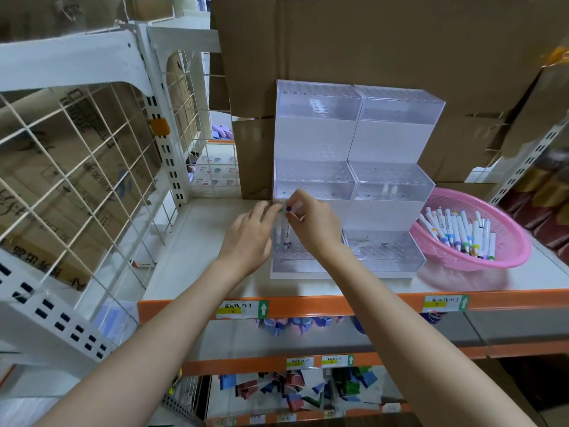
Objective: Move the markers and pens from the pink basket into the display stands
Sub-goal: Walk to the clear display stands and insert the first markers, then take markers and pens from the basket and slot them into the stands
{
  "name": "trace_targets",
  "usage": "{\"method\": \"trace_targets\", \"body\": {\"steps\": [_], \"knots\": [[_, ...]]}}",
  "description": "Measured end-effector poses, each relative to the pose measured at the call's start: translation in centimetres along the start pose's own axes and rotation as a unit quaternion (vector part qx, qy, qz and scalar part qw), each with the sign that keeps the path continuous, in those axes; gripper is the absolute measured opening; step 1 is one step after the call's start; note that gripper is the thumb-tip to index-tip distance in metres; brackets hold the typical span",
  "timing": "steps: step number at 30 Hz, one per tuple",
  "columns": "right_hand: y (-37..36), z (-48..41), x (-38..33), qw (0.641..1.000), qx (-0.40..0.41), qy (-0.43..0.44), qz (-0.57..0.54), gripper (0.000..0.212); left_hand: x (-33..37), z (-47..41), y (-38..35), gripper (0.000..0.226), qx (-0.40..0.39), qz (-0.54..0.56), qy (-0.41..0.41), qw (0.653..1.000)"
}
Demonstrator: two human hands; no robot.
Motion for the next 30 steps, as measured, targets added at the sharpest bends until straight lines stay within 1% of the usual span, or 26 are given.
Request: {"method": "trace_targets", "body": {"steps": [3, 6, 9, 10, 12, 15, 16, 19, 22, 27, 30], "knots": [[0.4, 0.2, 0.0, 1.000, -0.008, -0.001, -0.003, 0.009, -0.1, -0.1, 0.2, 0.060, 0.021, 0.007, -0.006, 1.000], [1.1, 0.8, 0.2, 1.000, -0.009, 0.003, -0.008, 0.019, 0.0, -0.3, 0.8, 0.055, 0.077, 0.009, 0.001, 0.997], [2.1, 1.7, 1.0, 1.000, 0.004, -0.004, 0.015, 0.022, 1.3, -0.4, 1.4, 0.046, 0.120, 0.012, -0.010, 0.993], [2.5, 2.1, 1.4, 1.000, -0.001, -0.010, 0.028, 0.024, 2.0, -0.5, 1.3, 0.046, 0.120, 0.009, -0.026, 0.992], [3.4, 2.9, 2.3, 0.998, -0.022, -0.030, 0.043, 0.033, 3.8, -0.7, 1.0, 0.053, 0.097, -0.002, -0.060, 0.993], [5.1, 4.1, 3.8, 0.996, -0.033, -0.039, 0.079, 0.044, 6.6, -0.8, 0.5, 0.060, 0.029, -0.011, -0.087, 0.996], [5.8, 4.6, 4.4, 0.995, -0.032, -0.039, 0.091, 0.045, 7.5, -1.0, 0.1, 0.060, 0.007, -0.012, -0.094, 0.996], [8.4, 5.9, 6.3, 0.990, -0.020, -0.064, 0.121, 0.047, 10.1, -1.8, -0.8, 0.061, -0.019, -0.016, -0.122, 0.992], [11.1, 7.2, 8.9, 0.988, -0.006, -0.092, 0.125, 0.049, 13.3, -3.0, -1.4, 0.058, -0.028, 0.000, -0.149, 0.988], [16.0, 8.3, 13.5, 0.981, -0.009, -0.127, 0.143, 0.051, 19.9, -5.2, -2.2, 0.045, -0.009, 0.040, -0.208, 0.977], [18.7, 8.2, 16.4, 0.977, -0.005, -0.145, 0.157, 0.045, 23.8, -6.8, -2.7, 0.043, -0.001, 0.057, -0.216, 0.975]]}}
Point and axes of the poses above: each hand's wrist, its own z-axis away from the middle knuckle, its own y-axis out of the back of the hand, x = y × z, the point moved 3 cm from there along -z, towards the middle knuckle, and after that the axes turned 9 degrees about -z, right-handed, at the moved point
